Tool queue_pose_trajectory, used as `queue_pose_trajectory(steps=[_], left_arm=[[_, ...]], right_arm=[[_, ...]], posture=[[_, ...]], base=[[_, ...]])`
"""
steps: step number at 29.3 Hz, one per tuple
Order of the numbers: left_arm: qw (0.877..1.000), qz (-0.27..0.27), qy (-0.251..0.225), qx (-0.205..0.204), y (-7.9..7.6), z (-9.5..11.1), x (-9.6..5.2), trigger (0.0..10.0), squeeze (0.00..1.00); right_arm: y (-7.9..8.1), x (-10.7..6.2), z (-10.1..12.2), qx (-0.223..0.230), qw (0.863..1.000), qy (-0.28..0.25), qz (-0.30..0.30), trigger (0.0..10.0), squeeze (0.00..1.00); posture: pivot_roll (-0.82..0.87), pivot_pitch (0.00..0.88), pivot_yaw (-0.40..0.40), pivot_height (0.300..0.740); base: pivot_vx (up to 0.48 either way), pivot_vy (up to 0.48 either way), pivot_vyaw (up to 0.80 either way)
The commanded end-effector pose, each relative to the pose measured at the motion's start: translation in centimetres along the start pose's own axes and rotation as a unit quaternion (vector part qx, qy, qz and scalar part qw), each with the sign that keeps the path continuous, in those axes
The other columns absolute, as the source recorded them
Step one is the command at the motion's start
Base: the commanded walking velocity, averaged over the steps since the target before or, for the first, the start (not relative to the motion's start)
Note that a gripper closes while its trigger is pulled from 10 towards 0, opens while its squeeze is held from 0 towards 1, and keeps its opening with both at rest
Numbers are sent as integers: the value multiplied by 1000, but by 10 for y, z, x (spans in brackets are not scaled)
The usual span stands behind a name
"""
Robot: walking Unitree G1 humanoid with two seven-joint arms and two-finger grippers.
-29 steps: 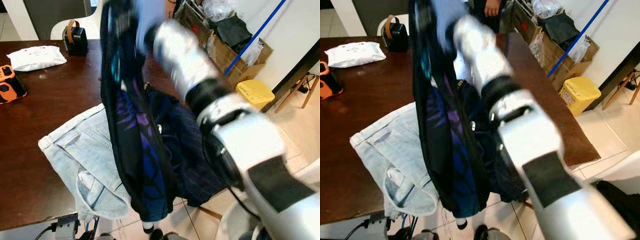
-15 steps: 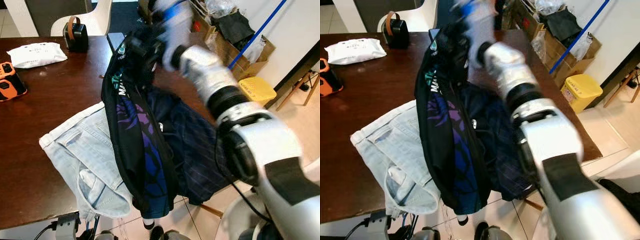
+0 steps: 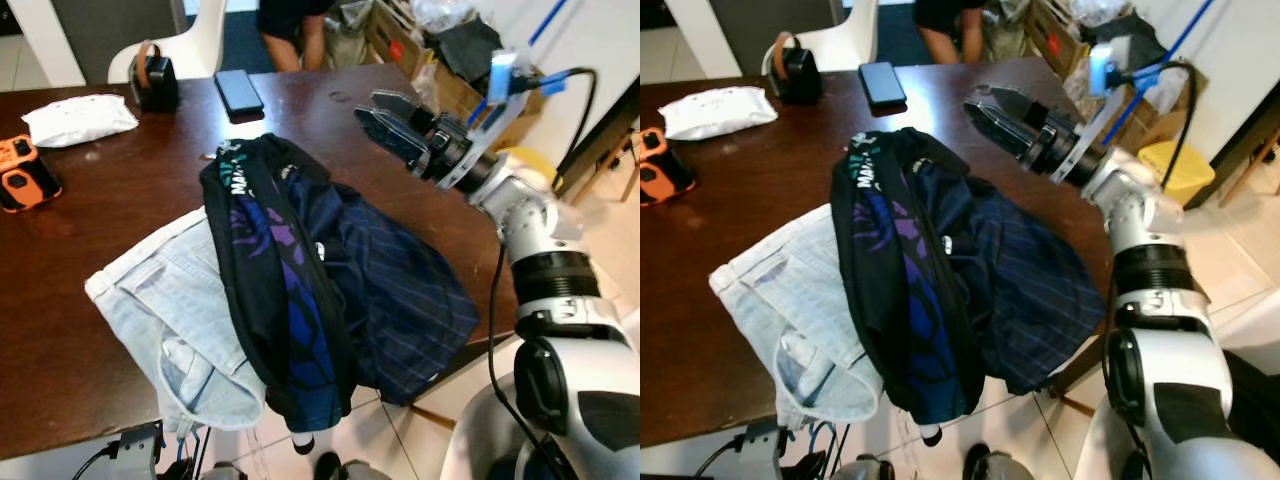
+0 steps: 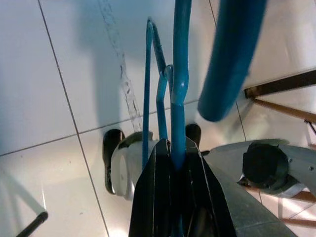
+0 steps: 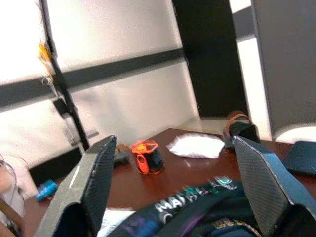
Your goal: Hang hanger
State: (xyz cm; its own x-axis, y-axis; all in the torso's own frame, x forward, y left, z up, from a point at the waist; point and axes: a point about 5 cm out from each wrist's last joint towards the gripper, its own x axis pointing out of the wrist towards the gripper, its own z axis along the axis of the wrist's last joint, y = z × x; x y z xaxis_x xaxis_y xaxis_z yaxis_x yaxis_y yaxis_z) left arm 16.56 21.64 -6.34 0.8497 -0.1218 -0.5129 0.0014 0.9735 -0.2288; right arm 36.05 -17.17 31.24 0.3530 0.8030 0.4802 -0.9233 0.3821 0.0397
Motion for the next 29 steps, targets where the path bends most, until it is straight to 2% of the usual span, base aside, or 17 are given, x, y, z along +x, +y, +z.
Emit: queue_pose_trajectory(steps=[1,2,4,6,8,12,14,16,19,20,21,23,25,29], left_arm=[[1000,-6,27,-6,1,-11,-6,10000,0],[1000,-6,27,-6,1,-11,-6,10000,0],[999,-4,32,-5,5,-10,-6,10000,0],[999,-4,32,-5,5,-10,-6,10000,0],[999,-3,36,-1,6,-9,-5,10000,0],[999,-3,36,0,6,-9,-5,10000,0],[999,-3,37,1,6,-9,-4,10000,0],[999,-3,37,1,6,-9,-4,10000,0],[999,-3,38,1,6,-9,-4,10000,0],[999,-3,38,1,6,-9,-4,10000,0],[999,-3,38,1,6,-9,-4,10000,0],[999,-5,40,2,6,-9,-4,10000,0],[999,-5,40,2,6,-9,-4,10000,0],[999,-5,40,2,6,-8,-4,10000,0]], right_arm=[[11,-17,-4,32,999,-33,1,10000,0],[11,-17,-4,32,999,-33,1,10000,0],[35,-24,-34,85,995,-49,6,10000,0],[35,-24,-34,85,995,-49,6,10000,0],[53,-20,-48,120,990,-57,37,10000,0],[58,-20,-50,128,989,-56,47,10000,0],[67,-21,-53,144,986,-45,66,10000,0],[67,-21,-53,144,986,-45,66,10000,0],[76,-25,-57,153,986,-26,59,10000,0],[75,-26,-63,141,989,-5,34,10000,0],[75,-26,-63,141,989,-5,34,10000,0],[73,-29,-75,121,992,30,-18,10000,0],[73,-31,-79,121,991,33,-35,10000,0],[73,-34,-80,127,990,28,-45,10000,0]], posture=[[107,201,-28,740],[107,201,-28,740],[110,193,-22,740],[110,193,-22,740],[114,189,-24,740],[114,188,-25,740],[113,185,-28,740],[113,185,-28,740],[109,184,-26,740],[105,183,-24,740],[105,183,-24,740],[104,184,-23,740],[106,185,-24,740],[104,186,-22,740]], base=[[0,0,0],[0,0,0],[-279,0,0],[-285,0,0],[-334,0,0],[-349,0,0],[-347,0,0],[-345,0,0],[-345,0,0],[-345,0,0],[-345,0,0],[-345,0,0],[-345,0,0],[-326,0,791]])
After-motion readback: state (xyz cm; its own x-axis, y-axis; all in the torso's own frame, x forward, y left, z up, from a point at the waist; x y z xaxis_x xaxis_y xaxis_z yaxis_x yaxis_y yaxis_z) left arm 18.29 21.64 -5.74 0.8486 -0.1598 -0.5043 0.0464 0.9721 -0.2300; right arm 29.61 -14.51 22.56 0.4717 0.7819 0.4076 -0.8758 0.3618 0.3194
